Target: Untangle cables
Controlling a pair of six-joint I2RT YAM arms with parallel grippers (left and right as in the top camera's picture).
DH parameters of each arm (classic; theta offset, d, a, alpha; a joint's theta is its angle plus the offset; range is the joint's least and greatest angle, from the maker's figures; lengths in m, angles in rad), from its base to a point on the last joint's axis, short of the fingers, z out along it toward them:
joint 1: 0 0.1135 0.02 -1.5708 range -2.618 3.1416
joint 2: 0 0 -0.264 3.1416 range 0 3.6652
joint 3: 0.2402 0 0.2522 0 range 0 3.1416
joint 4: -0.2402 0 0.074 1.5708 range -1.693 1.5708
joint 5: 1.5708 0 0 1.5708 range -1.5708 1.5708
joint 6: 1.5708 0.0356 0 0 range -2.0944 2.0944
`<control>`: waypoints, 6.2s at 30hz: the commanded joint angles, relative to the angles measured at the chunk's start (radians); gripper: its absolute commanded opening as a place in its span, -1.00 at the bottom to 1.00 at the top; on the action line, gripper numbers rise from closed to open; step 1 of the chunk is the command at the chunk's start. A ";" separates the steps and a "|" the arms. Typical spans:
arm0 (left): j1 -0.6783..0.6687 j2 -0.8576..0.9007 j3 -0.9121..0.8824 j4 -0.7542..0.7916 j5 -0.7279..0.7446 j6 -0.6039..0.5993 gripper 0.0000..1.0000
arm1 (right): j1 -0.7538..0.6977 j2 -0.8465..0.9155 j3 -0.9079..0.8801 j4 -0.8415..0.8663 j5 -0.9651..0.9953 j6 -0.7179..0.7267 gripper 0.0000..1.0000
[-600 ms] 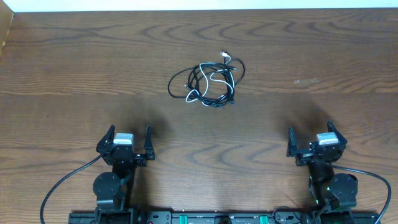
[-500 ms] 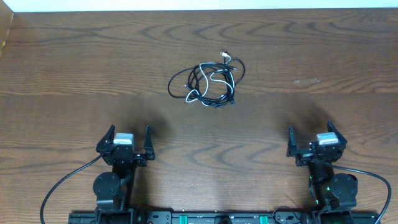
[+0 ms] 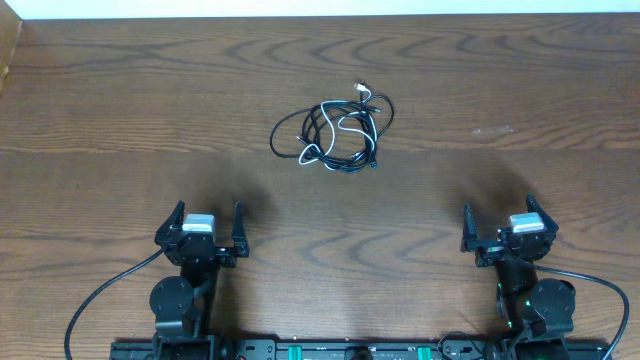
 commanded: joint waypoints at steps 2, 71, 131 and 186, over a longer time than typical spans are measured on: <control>-0.003 -0.006 -0.014 -0.036 0.014 -0.008 0.92 | -0.006 0.000 -0.002 -0.005 0.008 -0.010 0.99; -0.003 -0.006 -0.014 -0.016 0.018 -0.016 0.92 | -0.006 0.000 -0.002 -0.005 0.008 -0.010 0.98; -0.276 1.774 1.489 -0.689 0.102 -0.223 0.72 | -0.006 0.000 -0.002 -0.005 0.008 -0.010 0.98; -0.454 1.780 1.489 -0.409 -0.091 -0.382 -0.85 | -0.006 0.000 -0.002 -0.005 0.008 -0.010 0.98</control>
